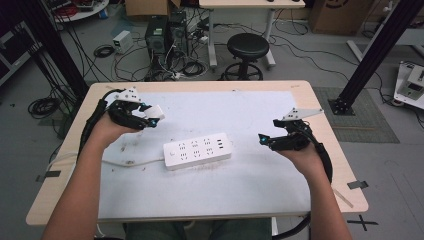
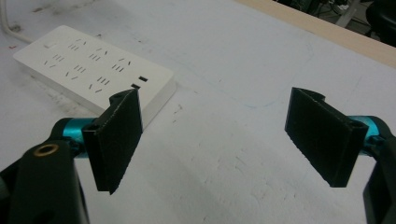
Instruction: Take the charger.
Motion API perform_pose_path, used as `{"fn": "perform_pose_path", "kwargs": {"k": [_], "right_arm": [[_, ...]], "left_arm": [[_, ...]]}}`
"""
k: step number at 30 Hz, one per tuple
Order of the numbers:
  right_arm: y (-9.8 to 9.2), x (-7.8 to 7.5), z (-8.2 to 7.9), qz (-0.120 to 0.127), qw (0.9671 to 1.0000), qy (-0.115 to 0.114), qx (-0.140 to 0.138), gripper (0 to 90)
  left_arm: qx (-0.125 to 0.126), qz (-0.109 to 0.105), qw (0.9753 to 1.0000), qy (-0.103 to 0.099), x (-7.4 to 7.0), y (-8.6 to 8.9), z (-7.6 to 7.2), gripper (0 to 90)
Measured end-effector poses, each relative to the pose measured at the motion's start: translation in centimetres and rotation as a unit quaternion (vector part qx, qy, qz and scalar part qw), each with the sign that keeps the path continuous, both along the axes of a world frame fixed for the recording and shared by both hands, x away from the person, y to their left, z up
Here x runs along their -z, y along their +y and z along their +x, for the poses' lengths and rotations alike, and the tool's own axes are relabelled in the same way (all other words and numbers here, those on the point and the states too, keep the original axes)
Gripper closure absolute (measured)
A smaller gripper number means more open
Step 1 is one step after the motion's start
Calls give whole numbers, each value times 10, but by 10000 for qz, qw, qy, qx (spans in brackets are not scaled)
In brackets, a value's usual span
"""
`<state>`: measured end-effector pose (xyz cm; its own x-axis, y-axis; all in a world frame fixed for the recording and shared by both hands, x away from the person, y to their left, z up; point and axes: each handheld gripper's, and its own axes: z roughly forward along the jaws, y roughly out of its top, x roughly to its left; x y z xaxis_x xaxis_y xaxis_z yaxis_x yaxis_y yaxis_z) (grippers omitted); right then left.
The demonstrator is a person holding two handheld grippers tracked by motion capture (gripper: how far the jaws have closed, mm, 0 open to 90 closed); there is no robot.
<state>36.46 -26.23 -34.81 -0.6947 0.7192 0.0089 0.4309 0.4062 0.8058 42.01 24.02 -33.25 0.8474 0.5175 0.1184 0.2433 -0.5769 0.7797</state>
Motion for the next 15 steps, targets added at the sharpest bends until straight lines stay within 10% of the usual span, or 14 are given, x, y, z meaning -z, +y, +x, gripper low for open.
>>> {"fn": "perform_pose_path", "kwargs": {"k": [15], "right_arm": [[9, -2, 3, -17, 9999, 59, -80, 195]], "left_arm": [[413, -185, 9987, -216, -2, -5, -38, 425]]}}
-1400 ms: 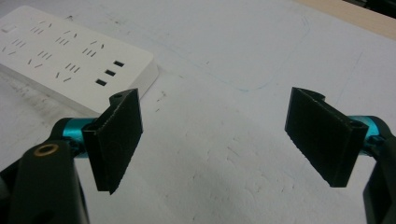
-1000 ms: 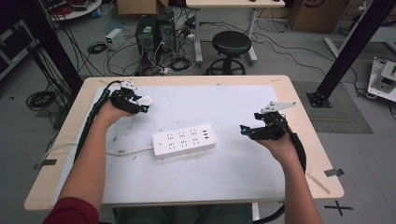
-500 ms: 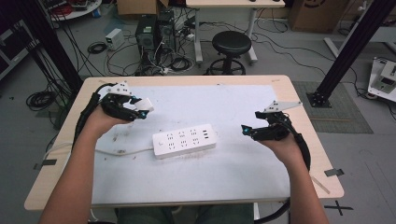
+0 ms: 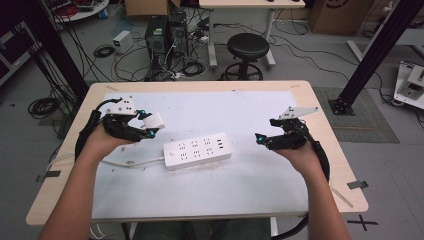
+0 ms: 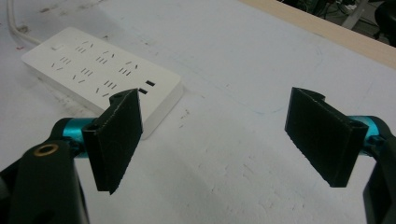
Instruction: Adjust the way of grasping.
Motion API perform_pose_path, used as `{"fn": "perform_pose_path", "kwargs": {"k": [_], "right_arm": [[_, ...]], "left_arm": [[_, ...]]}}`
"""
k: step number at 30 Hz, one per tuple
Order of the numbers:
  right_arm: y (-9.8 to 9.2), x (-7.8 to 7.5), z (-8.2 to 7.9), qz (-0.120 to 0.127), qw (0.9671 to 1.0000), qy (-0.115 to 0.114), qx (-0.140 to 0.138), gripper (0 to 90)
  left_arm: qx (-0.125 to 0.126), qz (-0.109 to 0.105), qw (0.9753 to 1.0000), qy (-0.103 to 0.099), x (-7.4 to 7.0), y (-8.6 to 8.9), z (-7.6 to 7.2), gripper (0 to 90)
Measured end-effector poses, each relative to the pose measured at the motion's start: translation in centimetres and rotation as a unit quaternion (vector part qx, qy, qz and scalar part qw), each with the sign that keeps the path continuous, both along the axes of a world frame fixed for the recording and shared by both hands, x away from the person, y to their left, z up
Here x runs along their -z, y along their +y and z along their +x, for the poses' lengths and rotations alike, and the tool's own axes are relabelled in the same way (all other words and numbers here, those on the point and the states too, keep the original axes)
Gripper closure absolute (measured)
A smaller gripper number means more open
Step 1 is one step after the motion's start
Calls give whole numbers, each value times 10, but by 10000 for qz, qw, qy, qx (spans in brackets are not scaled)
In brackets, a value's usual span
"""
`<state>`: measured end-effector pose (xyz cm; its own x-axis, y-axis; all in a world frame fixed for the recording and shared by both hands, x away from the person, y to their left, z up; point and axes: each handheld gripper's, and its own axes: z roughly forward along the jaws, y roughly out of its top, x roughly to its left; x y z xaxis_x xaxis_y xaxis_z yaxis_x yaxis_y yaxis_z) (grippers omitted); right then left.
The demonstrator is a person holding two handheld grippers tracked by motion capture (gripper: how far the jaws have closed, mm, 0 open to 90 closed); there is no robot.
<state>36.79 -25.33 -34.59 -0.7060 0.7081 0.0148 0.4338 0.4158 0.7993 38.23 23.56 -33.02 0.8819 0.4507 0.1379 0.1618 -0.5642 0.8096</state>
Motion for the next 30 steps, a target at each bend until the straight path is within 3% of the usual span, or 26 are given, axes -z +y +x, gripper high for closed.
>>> {"fn": "perform_pose_path", "kwargs": {"k": [12, 15, 21, 22, 30], "right_arm": [[19, -10, 3, 1, 9997, 93, -246, 195], [31, -10, 4, -38, 9990, 212, -383, 195], [39, -8, 3, -24, 9984, 287, -492, 195], [49, -4, 0, -1, 9973, 397, -610, 195], [62, 2, -3, 91, 9947, 691, -758, 195]], "left_arm": [[361, -102, 9993, 33, 17, -23, -4, 425], [593, -103, 9982, 74, 28, -39, -7, 425], [640, -116, 9978, 90, 33, -46, -9, 425], [841, -176, 9962, 146, 46, -61, -15, 425], [1110, -282, 9933, 126, 58, -81, -26, 425]]}}
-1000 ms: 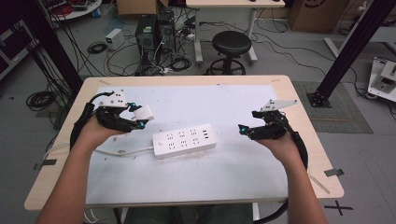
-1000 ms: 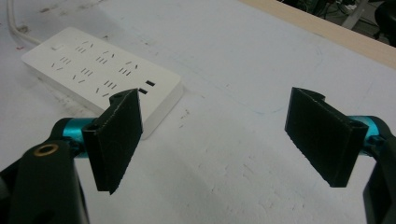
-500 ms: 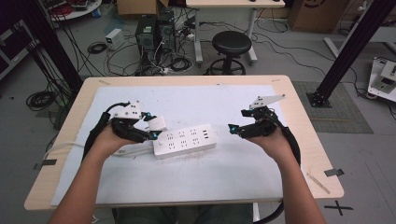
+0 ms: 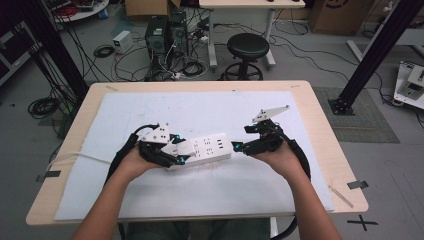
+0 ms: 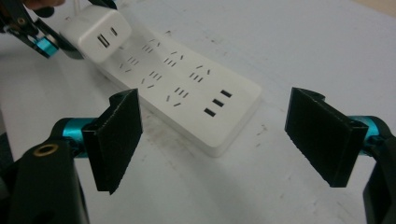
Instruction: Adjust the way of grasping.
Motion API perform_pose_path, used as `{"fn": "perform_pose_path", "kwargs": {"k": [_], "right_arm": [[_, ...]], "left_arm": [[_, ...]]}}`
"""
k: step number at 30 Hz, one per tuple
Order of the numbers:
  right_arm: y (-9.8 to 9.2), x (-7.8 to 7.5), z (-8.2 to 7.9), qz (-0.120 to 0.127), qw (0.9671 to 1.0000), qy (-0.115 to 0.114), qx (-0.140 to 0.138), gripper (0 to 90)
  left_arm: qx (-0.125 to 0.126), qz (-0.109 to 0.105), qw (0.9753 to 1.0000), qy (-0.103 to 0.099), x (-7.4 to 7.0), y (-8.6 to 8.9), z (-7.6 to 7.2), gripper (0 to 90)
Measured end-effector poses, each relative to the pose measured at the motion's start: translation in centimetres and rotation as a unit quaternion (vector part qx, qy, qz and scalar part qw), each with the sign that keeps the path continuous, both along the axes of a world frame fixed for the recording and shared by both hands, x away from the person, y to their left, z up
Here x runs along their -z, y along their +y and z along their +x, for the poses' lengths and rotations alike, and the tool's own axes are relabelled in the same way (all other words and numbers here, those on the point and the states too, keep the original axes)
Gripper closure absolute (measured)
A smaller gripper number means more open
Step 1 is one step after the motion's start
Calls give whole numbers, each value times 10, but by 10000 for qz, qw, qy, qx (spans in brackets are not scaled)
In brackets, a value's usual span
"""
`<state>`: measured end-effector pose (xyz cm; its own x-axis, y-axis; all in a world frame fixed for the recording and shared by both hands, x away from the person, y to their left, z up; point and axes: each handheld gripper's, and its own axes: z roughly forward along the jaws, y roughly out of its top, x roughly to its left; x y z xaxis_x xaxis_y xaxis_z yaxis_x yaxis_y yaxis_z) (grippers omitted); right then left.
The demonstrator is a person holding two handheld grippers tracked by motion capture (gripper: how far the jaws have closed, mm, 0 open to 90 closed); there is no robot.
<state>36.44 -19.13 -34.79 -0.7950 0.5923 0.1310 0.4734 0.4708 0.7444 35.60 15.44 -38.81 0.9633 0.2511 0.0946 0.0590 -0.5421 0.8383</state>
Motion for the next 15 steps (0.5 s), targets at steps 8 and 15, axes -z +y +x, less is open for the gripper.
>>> {"fn": "perform_pose_path", "kwargs": {"k": [8, 15], "right_arm": [[18, 12, -6, 154, 9982, 482, -328, 195], [36, 22, -9, 339, 9955, 690, -549, 195]], "left_arm": [[169, -162, 9995, -214, 6, -19, -12, 425], [243, -44, 9989, -388, 10, -29, -18, 424]]}}
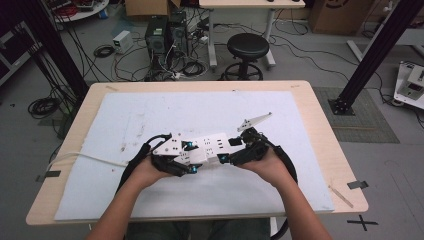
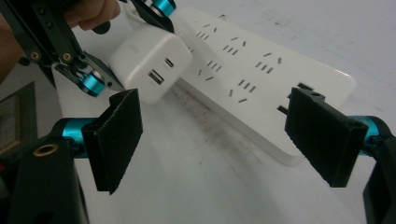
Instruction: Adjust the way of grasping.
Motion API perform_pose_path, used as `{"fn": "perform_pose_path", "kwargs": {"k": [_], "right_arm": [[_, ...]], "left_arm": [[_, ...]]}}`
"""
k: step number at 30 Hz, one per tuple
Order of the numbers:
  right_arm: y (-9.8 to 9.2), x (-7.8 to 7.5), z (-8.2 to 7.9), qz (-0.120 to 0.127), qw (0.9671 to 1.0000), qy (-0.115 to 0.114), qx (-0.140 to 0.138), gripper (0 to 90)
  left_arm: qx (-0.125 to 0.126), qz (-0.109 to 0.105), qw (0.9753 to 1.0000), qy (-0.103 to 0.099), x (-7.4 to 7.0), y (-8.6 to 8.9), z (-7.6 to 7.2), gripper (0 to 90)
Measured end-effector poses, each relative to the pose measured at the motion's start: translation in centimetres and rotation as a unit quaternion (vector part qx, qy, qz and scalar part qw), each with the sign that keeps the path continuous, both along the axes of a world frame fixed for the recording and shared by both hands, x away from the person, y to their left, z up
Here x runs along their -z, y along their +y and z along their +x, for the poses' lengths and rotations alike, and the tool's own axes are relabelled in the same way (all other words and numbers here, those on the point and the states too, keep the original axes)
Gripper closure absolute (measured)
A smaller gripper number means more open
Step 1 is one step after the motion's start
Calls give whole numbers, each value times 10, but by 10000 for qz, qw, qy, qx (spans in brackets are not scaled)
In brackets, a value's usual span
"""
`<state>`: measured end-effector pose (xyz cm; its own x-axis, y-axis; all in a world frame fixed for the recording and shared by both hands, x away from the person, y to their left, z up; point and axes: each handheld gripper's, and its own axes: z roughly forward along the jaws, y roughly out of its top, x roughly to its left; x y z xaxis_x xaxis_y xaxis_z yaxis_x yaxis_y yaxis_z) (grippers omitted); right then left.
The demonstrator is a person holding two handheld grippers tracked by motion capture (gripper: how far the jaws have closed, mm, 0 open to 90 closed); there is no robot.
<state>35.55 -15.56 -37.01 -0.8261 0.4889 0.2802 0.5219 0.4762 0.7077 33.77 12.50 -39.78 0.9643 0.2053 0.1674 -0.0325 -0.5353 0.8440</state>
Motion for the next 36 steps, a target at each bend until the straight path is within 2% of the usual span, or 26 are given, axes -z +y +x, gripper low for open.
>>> {"fn": "perform_pose_path", "kwargs": {"k": [1, 2, 4, 5, 6, 10, 11, 12, 14, 18, 24, 28, 30, 35, 36], "right_arm": [[0, 0, 0, 0, 10000, 0, 0, 195], [0, 0, 0, 0, 10000, 0, 0, 195], [5, 4, -1, 80, 9998, 144, -91, 195], [5, 4, -1, 80, 9998, 144, -91, 195], [6, 6, -1, 191, 9995, 229, -144, 195], [7, 7, -1, 291, 9989, 301, -197, 195], [7, 7, -1, 291, 9989, 301, -197, 194], [7, 7, -1, 291, 9989, 301, -197, 194], [10, 12, -1, 461, 9975, 467, -252, 195], [14, 16, -1, 528, 9960, 647, -312, 195], [17, 20, 1, 623, 9945, 749, -379, 197], [21, 23, 3, 754, 9917, 940, -457, 203], [22, 24, 4, 766, 9908, 1002, -494, 254], [23, 26, 5, 853, 9895, 1039, -532, 259], [25, 27, 6, 881, 9884, 1103, -558, 259]], "left_arm": [[60, 52, 9999, -128, 1, -3, -2, 424], [60, 52, 9999, -128, 1, -3, -2, 424], [67, 47, 9995, -305, 1, -5, -6, 425], [67, 47, 9995, -305, 1, -5, -6, 425], [47, 51, 9988, -477, 1, -8, -9, 425], [37, 17, 9986, -531, 1, -9, -11, 425], [67, 21, 9980, -624, 3, -12, -13, 425], [67, 21, 9980, -624, 3, -12, -13, 425], [91, 36, 9977, -674, 5, -15, -16, 425], [82, -13, 9972, -740, 7, -19, -19, 425], [37, -17, 9958, -913, 8, -20, -22, 425], [76, -61, 9943, -1059, 6, -21, -25, 425], [40, -50, 9934, -1144, 6, -22, -26, 425], [60, -40, 9928, -1195, 7, -22, -28, 425], [60, -40, 9928, -1195, 7, -22, -28, 425]]}}
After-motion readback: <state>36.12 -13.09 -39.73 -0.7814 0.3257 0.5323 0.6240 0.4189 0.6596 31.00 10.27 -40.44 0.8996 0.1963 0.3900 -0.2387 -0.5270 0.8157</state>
